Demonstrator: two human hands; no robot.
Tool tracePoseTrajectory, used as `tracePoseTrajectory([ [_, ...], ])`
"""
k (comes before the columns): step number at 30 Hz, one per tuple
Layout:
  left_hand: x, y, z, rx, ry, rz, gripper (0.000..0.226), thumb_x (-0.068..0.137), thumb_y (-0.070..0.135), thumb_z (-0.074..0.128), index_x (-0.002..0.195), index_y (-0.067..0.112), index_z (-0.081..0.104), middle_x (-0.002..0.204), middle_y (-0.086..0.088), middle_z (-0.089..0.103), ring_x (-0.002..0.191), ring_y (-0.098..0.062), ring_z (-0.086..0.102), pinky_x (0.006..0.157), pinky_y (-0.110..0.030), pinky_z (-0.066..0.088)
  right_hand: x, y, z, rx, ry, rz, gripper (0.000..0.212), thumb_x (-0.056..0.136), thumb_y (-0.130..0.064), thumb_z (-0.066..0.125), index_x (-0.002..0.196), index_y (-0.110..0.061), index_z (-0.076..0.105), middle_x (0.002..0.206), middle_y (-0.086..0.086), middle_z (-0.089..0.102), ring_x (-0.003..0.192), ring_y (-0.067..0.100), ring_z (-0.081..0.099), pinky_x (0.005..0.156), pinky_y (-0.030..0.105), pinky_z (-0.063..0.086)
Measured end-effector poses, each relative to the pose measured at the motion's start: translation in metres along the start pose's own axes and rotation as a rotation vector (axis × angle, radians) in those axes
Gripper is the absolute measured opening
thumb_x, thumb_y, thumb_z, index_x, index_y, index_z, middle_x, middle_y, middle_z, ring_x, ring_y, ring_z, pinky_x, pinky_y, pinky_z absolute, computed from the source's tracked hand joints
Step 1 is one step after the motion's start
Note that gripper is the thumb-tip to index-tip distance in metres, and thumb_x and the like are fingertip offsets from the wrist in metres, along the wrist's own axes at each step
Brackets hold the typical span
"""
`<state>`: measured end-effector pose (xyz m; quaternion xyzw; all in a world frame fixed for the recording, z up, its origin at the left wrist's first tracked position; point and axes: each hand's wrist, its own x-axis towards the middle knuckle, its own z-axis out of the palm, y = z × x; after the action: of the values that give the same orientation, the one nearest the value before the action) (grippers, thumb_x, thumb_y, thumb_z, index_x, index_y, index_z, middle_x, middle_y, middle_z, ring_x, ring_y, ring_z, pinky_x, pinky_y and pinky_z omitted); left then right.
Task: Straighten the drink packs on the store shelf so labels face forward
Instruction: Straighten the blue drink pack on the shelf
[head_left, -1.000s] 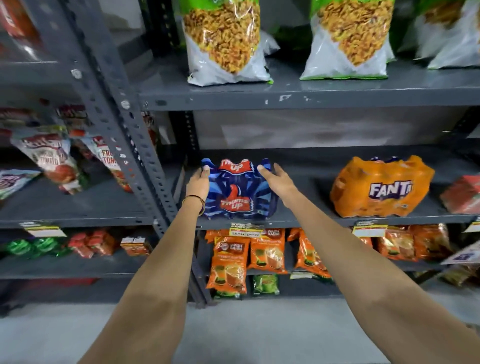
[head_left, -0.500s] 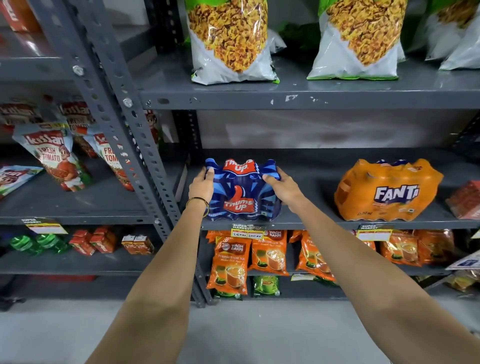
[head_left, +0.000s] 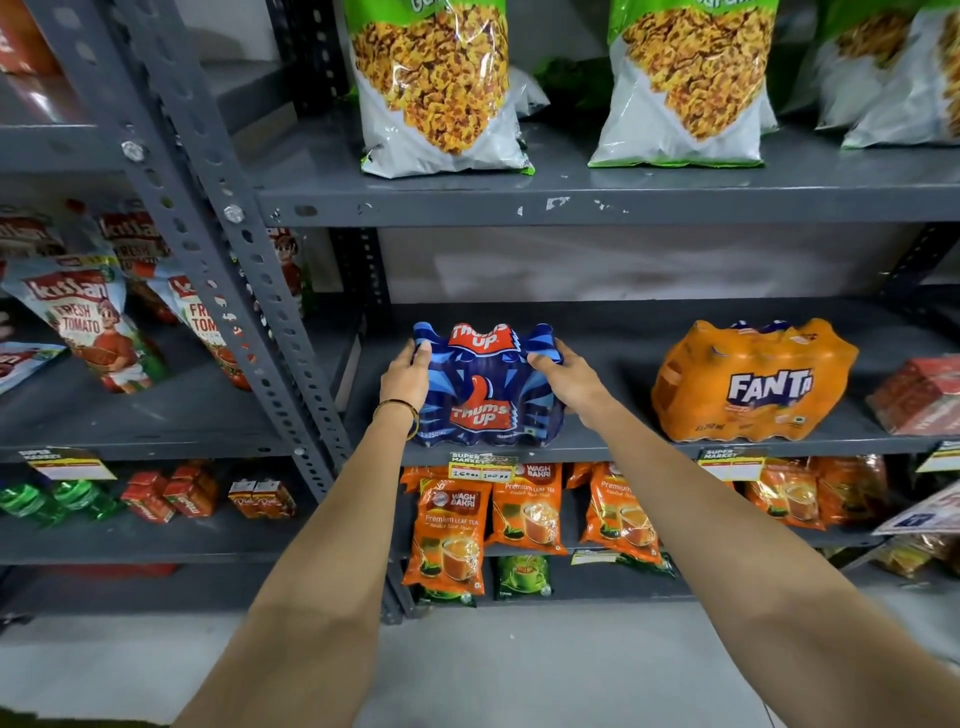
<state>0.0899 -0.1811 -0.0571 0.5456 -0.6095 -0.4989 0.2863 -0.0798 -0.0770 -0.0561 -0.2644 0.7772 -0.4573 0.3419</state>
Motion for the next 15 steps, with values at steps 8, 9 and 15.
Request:
tracePoseTrajectory([
  [8,-0.0042,-0.0027,0.0002,-0.011,0.023,0.019,0.052,0.097,0.044,0.036,0.144,0.022,0.038,0.143,-0.012,0.048,0.126,-0.032,0.051,0.105,-0.048,0.043,-0.0014,0.0019,0.0002,-0.009,-0.017,-0.010,0.051,0.094,-0.041,0.051,0.142,-0.027,0.038,0.131,0.011,0.061,0.114,0.029,0.061,0.094,0.042,0.049],
  [9,-0.0045,-0.0027,0.0001,-0.009,0.024,0.022,0.052,0.097,0.044,0.036,0.144,0.022,0.038,0.144,-0.013,0.048,0.127,-0.032,0.050,0.106,-0.047,0.042,-0.0013,0.0017,-0.0003,-0.007,-0.024,-0.009,0.051,0.094,-0.041,0.051,0.142,-0.027,0.039,0.130,0.011,0.061,0.113,0.029,0.061,0.095,0.043,0.050],
  [15,-0.0079,-0.0034,-0.0001,0.024,0.032,0.017,0.052,0.097,0.043,0.035,0.145,0.022,0.036,0.143,-0.013,0.048,0.125,-0.032,0.051,0.101,-0.042,0.044,-0.0021,0.0030,-0.0008,-0.012,-0.035,-0.012,0.049,0.095,-0.040,0.050,0.141,-0.027,0.039,0.131,0.011,0.061,0.114,0.029,0.061,0.093,0.042,0.048],
])
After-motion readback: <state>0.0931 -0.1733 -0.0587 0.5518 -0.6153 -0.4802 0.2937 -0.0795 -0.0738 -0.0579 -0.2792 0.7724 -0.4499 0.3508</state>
